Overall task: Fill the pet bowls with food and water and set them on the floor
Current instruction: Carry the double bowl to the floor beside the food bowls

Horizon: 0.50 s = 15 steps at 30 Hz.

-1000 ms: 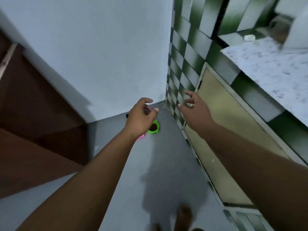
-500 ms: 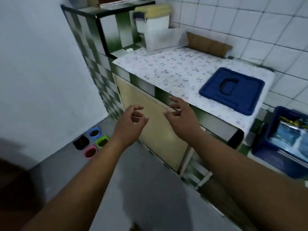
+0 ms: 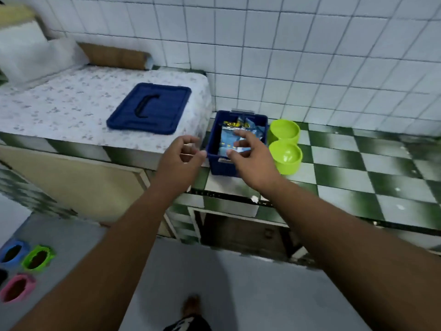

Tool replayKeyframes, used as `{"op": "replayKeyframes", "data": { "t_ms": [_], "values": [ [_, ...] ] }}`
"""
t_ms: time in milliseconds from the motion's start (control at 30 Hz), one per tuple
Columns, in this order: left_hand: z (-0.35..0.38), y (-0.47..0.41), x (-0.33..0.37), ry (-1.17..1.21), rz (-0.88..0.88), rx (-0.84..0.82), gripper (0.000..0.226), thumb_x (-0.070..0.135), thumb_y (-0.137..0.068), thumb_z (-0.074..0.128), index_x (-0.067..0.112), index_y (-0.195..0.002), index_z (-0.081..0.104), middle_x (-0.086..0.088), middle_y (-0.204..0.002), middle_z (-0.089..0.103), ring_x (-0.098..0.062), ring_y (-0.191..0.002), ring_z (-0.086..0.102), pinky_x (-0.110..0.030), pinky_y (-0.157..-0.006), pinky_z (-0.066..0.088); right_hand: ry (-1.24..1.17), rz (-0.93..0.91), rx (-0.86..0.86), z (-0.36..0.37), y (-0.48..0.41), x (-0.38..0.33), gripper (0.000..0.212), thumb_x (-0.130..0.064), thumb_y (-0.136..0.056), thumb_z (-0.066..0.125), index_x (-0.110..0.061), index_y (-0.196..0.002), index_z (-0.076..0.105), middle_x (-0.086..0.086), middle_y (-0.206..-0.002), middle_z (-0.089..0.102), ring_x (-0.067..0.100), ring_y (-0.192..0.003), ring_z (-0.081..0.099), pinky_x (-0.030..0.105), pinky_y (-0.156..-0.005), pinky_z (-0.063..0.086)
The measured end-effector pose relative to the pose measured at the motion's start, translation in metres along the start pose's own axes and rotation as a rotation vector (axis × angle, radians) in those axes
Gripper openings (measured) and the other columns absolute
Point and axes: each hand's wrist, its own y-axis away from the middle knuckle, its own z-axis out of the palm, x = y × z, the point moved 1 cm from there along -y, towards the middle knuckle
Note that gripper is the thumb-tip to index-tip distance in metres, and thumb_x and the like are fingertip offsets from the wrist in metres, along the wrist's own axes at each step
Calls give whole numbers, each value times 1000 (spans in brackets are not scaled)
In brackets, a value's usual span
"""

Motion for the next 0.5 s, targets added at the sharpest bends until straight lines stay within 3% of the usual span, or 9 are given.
{"op": "replayKeyframes", "data": {
  "t_ms": [100,267,367,433,500],
  "values": [
    [48,-11,8,19,-5,-94,23,30,-95,69,34,-116,60,-1,-100,68,-17,-92,68,-40,-83,59,-3,44,79,-40,-6,24,44,-20,-93,68,-27,-135,55,0,-114,60,10,-79,60,29,-75,56],
    [128,-26,8,93,-43,-221,21,27,-95,69,43,-106,59,5,-94,69,-13,-92,68,-47,-88,60,53,100,181,-93,-29,62,37,-23,-93,67,-29,-128,57,-9,-105,60,0,-73,62,18,-64,52],
    [176,-38,5,129,-106,-327,24,33,-94,69,43,-113,57,9,-97,74,-5,-92,69,-42,-89,58,92,156,261,-124,-52,83,35,-26,-92,67,-29,-126,58,-3,-110,62,11,-81,63,35,-75,58],
    [203,-42,2,172,-181,-366,29,30,-94,69,36,-120,58,4,-103,72,-14,-98,68,-47,-93,56,119,190,286,-142,-68,96,35,-25,-92,68,-24,-126,60,0,-110,64,18,-84,65,44,-81,59],
    [229,-46,0,215,-258,-382,32,28,-92,70,32,-121,58,0,-107,67,-21,-104,66,-54,-98,55,147,208,301,-158,-85,108,33,-24,-91,68,-22,-123,62,2,-108,65,23,-87,67,44,-83,58]
  ]
}}
